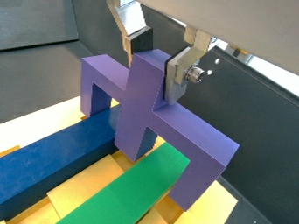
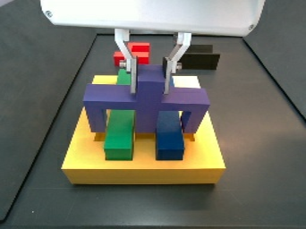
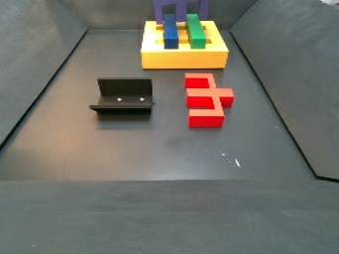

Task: Pick up the purple object. Move up. Move to above the board. Insert the purple object.
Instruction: Insert the purple object.

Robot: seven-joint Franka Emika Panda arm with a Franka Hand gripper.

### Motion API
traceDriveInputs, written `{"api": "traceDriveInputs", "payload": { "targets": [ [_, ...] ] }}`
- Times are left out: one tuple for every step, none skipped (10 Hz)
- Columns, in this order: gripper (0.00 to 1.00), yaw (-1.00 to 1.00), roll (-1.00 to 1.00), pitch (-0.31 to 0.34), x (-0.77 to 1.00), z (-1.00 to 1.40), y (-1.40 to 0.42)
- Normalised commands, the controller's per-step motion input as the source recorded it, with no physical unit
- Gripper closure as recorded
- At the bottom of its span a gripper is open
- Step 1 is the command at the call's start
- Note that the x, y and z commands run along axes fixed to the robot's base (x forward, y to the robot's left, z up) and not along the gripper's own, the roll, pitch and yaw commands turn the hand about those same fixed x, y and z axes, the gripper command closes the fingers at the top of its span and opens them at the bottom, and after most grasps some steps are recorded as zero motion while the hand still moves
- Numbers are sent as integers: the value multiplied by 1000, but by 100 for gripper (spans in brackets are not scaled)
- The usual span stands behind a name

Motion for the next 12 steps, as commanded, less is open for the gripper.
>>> {"api": "traceDriveInputs", "payload": {
  "targets": [
    [100, -43, -500, 11, 0, 143, 0],
    [100, -17, -500, 0, 0, 94, 0],
    [100, 0, -500, 0, 0, 0, 77],
    [100, 0, -500, 0, 0, 0, 146],
    [100, 0, -453, 0, -26, -214, 46],
    [100, -14, -500, 39, 0, 43, 17],
    [100, -46, -500, 6, -34, 83, 26],
    [100, -43, -500, 9, -34, 71, 9],
    [100, -31, -500, 16, -29, 109, 0],
    [100, -46, -500, 27, -20, 140, 0],
    [100, -89, -500, 33, 0, 269, -66],
    [100, -89, -500, 0, -23, 449, -86]
  ]
}}
